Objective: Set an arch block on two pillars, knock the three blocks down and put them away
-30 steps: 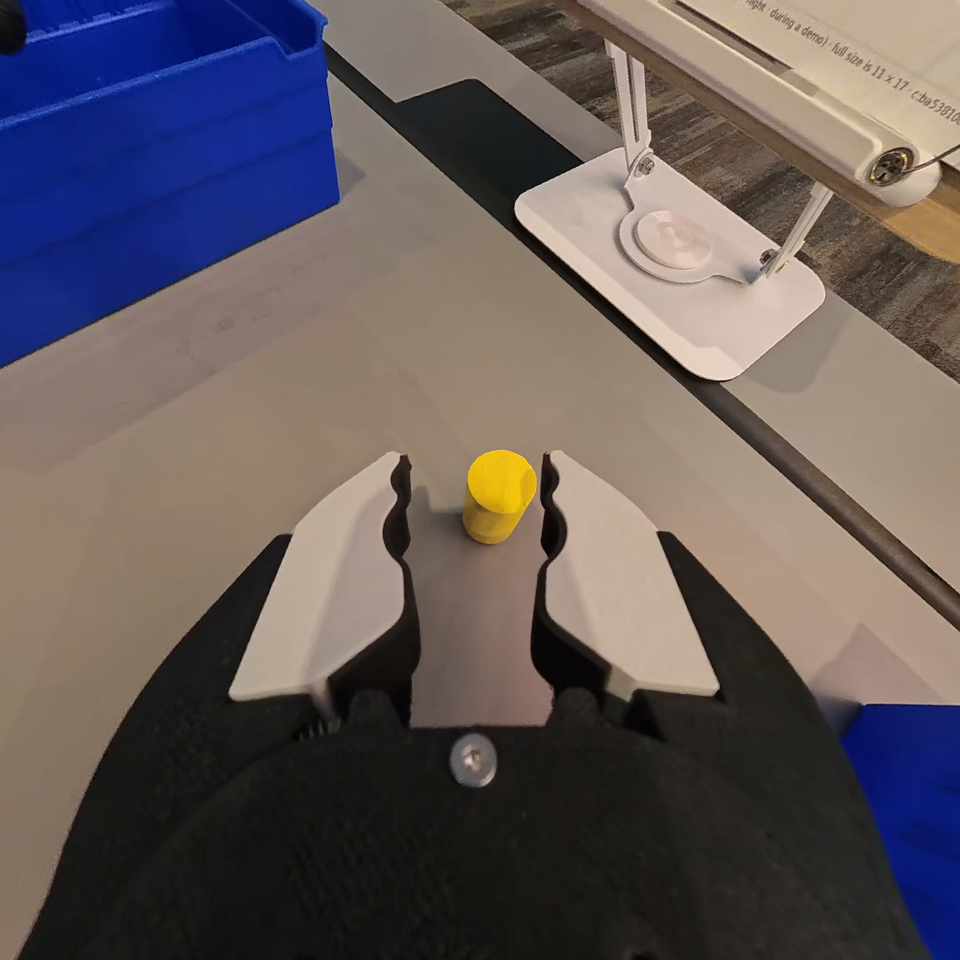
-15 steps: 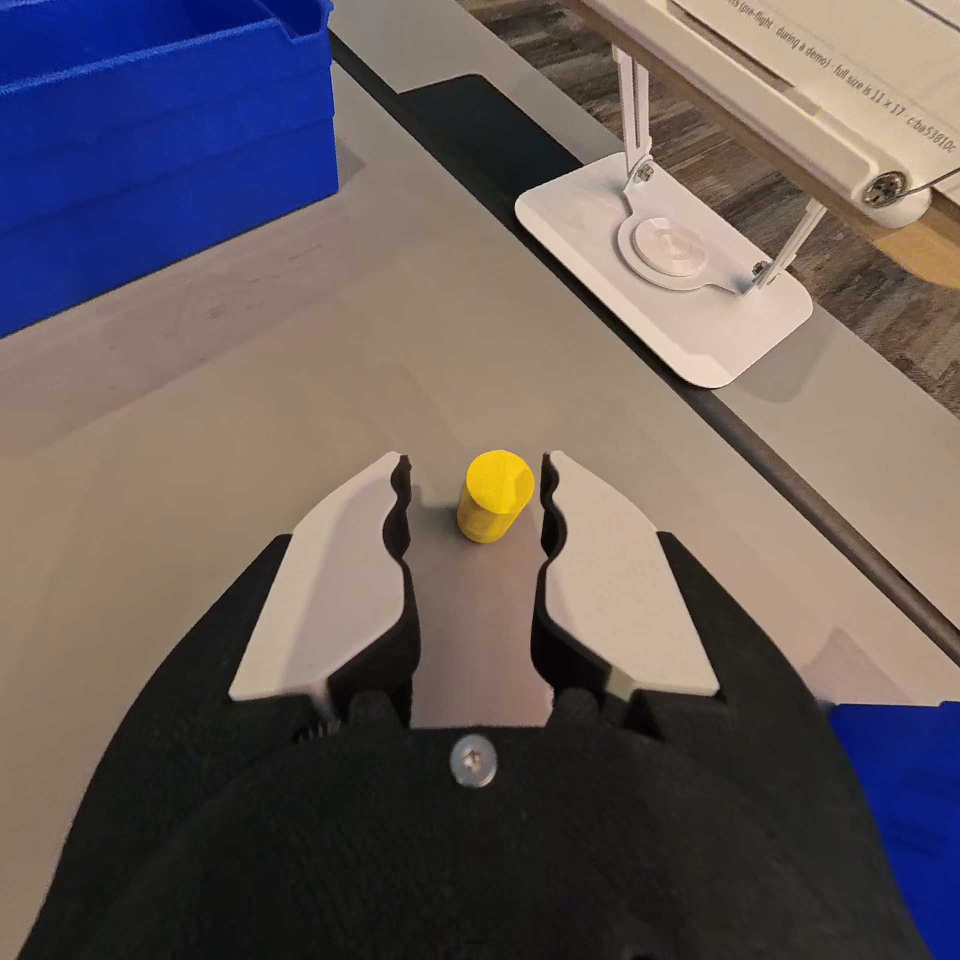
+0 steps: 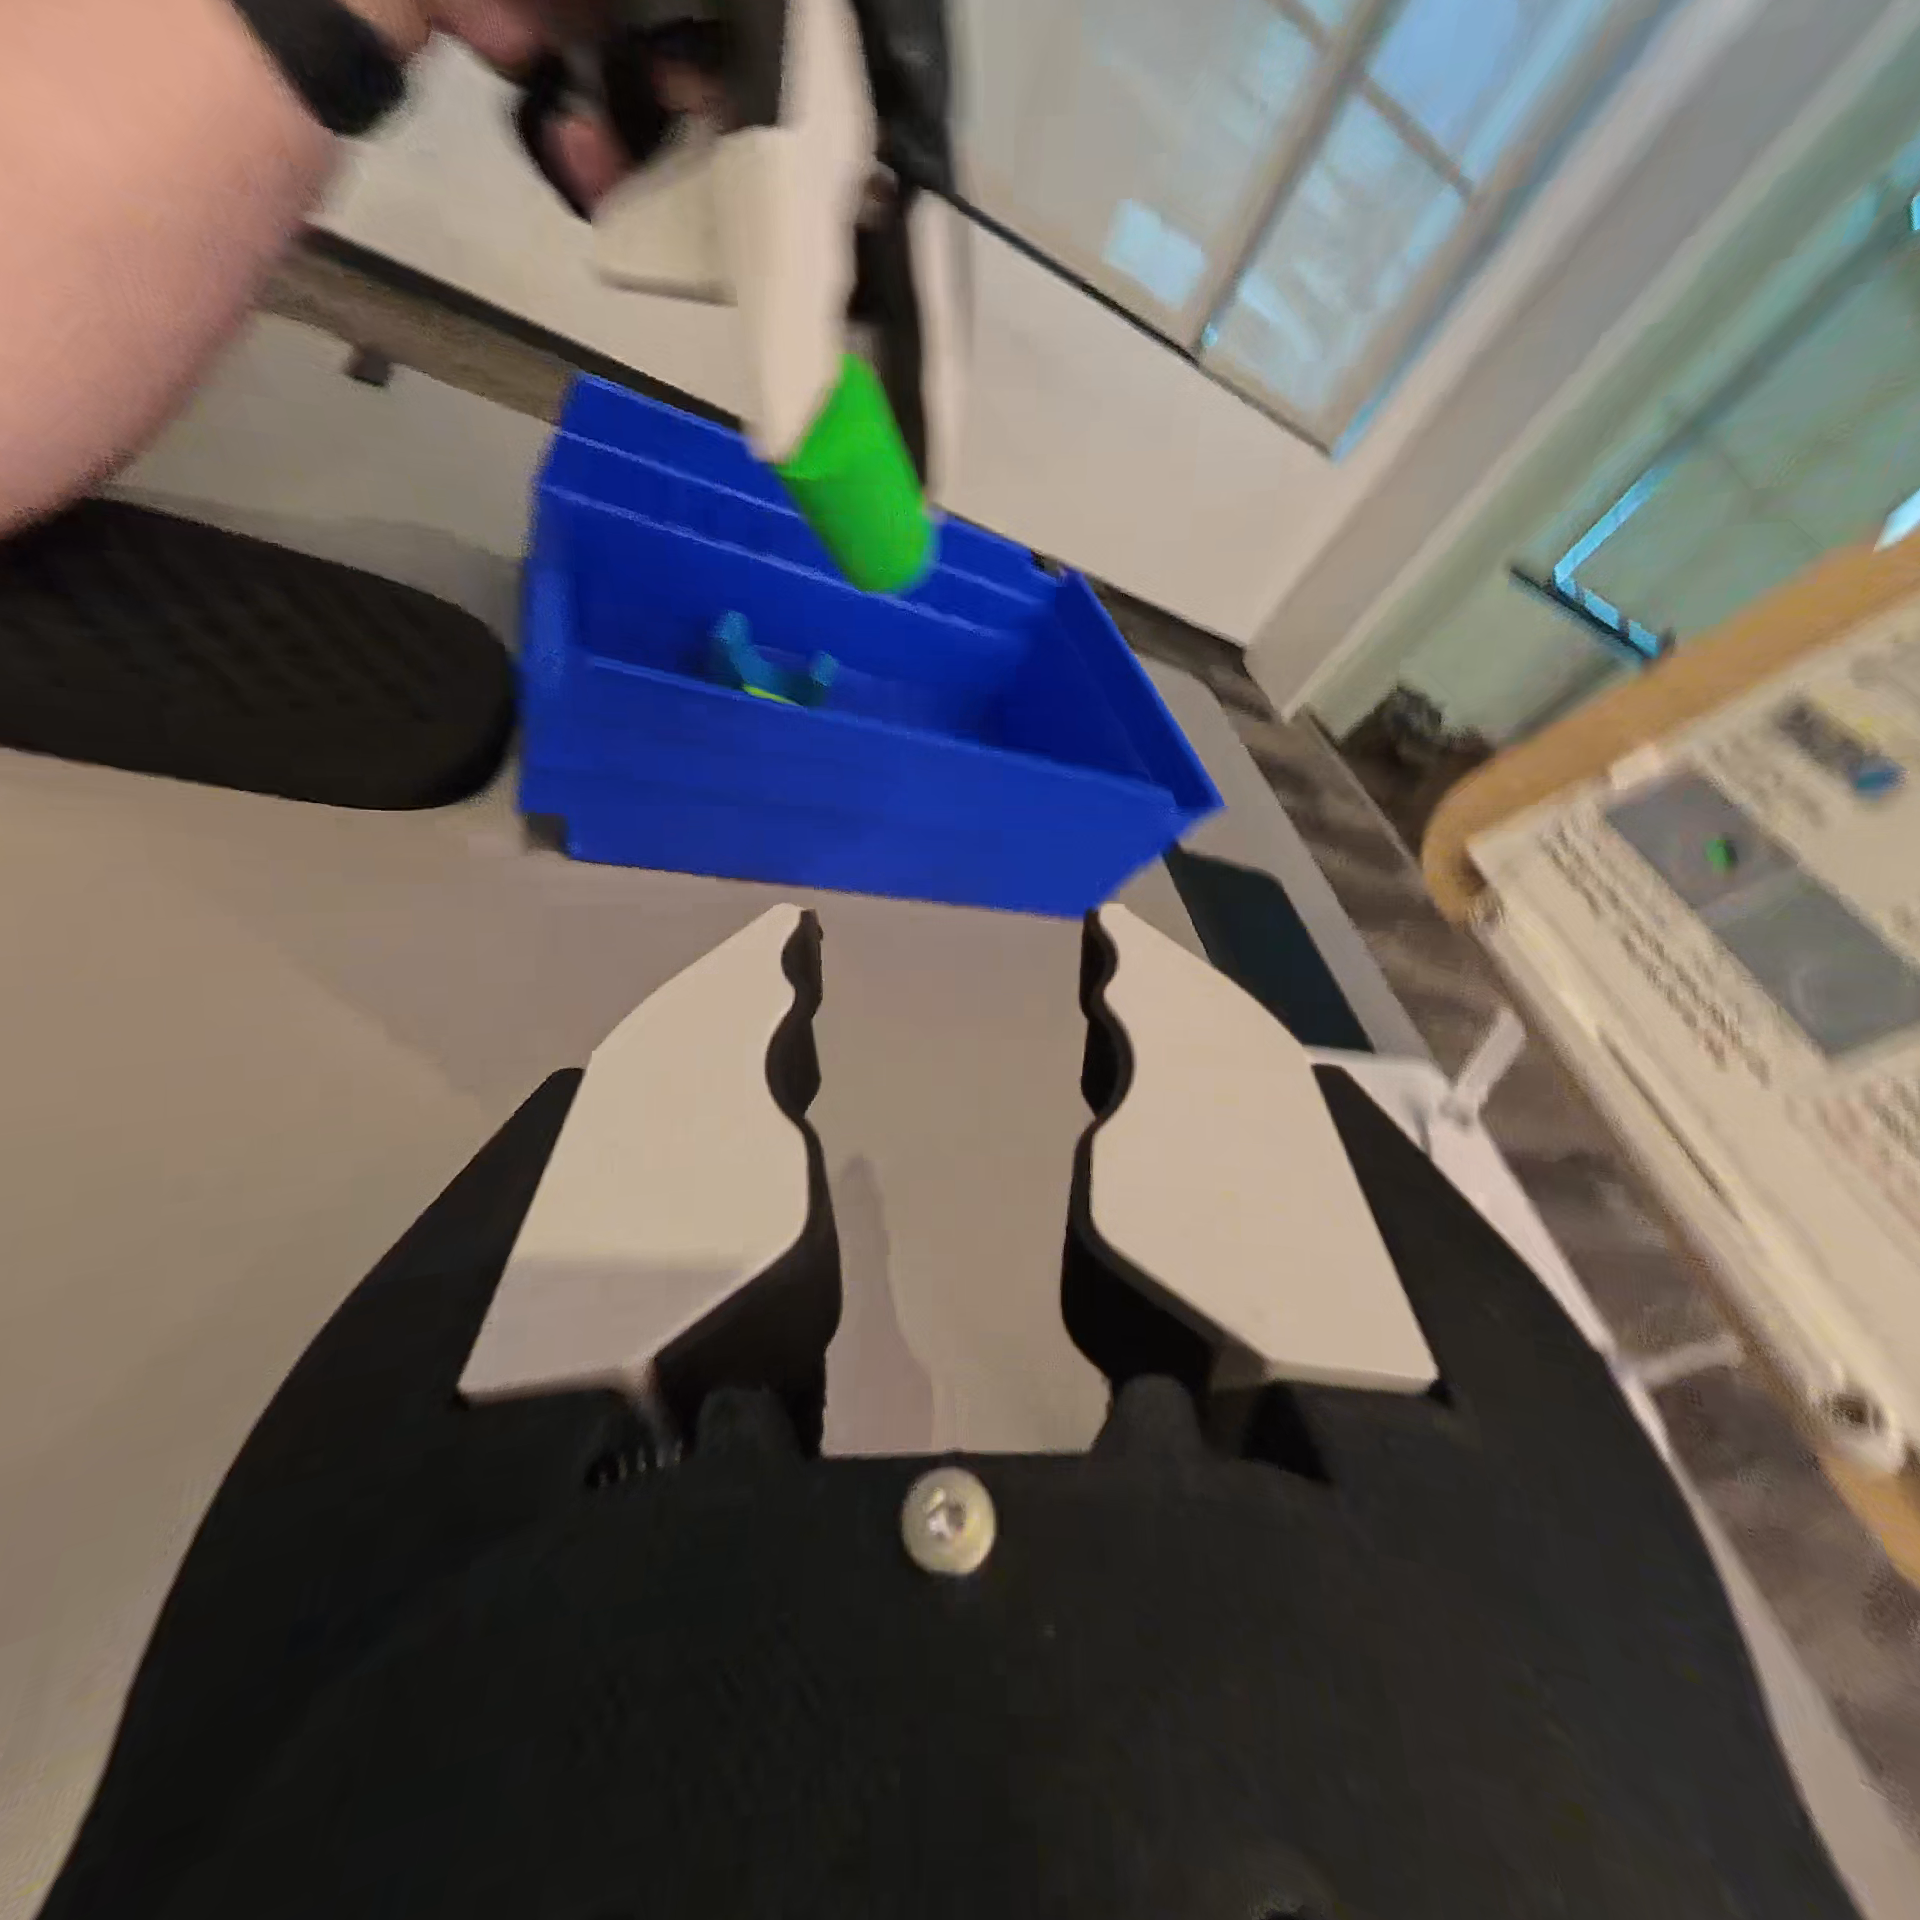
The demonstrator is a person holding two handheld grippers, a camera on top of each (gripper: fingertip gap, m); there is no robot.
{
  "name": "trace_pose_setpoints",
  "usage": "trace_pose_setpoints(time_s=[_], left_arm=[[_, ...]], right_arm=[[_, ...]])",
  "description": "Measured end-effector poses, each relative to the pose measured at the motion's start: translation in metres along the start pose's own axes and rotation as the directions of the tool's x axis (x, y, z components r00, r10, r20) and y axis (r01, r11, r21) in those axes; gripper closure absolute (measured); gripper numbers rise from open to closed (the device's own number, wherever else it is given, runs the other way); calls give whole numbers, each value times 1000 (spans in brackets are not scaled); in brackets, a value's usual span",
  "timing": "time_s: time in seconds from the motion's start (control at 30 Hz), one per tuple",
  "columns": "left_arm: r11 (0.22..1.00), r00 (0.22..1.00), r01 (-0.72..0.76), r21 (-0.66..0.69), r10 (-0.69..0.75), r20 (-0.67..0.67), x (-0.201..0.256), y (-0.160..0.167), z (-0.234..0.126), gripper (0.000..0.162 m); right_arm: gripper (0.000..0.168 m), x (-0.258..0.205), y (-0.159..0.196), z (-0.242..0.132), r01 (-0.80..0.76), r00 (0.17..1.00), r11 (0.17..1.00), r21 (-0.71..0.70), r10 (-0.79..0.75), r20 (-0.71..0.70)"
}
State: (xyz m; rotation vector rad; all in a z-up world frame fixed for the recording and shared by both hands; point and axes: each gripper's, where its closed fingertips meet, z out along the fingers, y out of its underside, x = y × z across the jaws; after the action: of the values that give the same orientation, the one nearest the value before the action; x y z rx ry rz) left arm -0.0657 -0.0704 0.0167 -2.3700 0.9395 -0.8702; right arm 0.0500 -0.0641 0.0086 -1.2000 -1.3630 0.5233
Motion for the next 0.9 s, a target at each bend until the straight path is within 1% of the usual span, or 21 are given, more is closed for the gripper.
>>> trace_pose_setpoints(time_s=[0.03,0.1,0.17,0.23,0.27,0.37,0.47,0.53,0.57,0.63,0.67,0.7,0.77,0.8,0.83,0.9], left_arm=[[999,997,-31,15,32,-69,16,-7,6,90],[995,978,-93,30,97,-184,46,-16,20,90],[991,947,-127,31,130,-293,72,-22,35,90],[989,916,-147,18,142,-375,91,-24,49,90],[988,903,-156,16,149,-403,98,-24,54,90],[984,877,-177,14,164,-452,109,-25,63,90],[982,877,-178,69,190,-441,108,-34,63,91],[975,895,-178,134,217,-390,101,-44,56,97],[966,902,-181,185,238,-360,97,-50,49,103],[931,913,-184,314,280,-295,89,-66,27,100],[910,918,-185,371,295,-264,85,-72,15,101],[887,919,-187,423,310,-245,84,-76,2,101],[836,913,-197,512,347,-215,84,-81,-20,99],[806,907,-204,555,369,-202,86,-84,-30,99],[778,901,-214,591,391,-189,88,-85,-38,100],[717,892,-246,652,431,-137,90,-86,-47,103]], right_arm=[[119,-13,-10,2,53,998,998,27,-54,21],[119,-29,-28,3,131,991,988,80,-133,16],[120,-38,-43,2,163,987,979,125,-162,-12],[120,-39,-54,0,176,984,973,153,-171,-43],[121,-39,-56,-2,179,984,971,160,-173,-53],[135,-36,-54,-4,192,981,971,141,-185,-63],[135,-30,-52,-9,181,983,975,125,-177,-47],[135,-20,-48,-14,127,992,984,123,-124,-31],[135,-7,-42,-18,79,996,990,115,-73,-53],[135,23,-25,-28,-86,992,992,96,94,-79],[135,34,-16,-32,-206,976,974,95,211,-49],[136,42,-9,-35,-329,943,937,116,333,-12],[136,54,7,-32,-519,852,839,165,523,22],[136,55,22,-24,-571,817,806,155,577,10],[136,53,42,-12,-593,800,797,112,599,-28],[135,46,84,10,-583,805,813,-14,575,-151]])
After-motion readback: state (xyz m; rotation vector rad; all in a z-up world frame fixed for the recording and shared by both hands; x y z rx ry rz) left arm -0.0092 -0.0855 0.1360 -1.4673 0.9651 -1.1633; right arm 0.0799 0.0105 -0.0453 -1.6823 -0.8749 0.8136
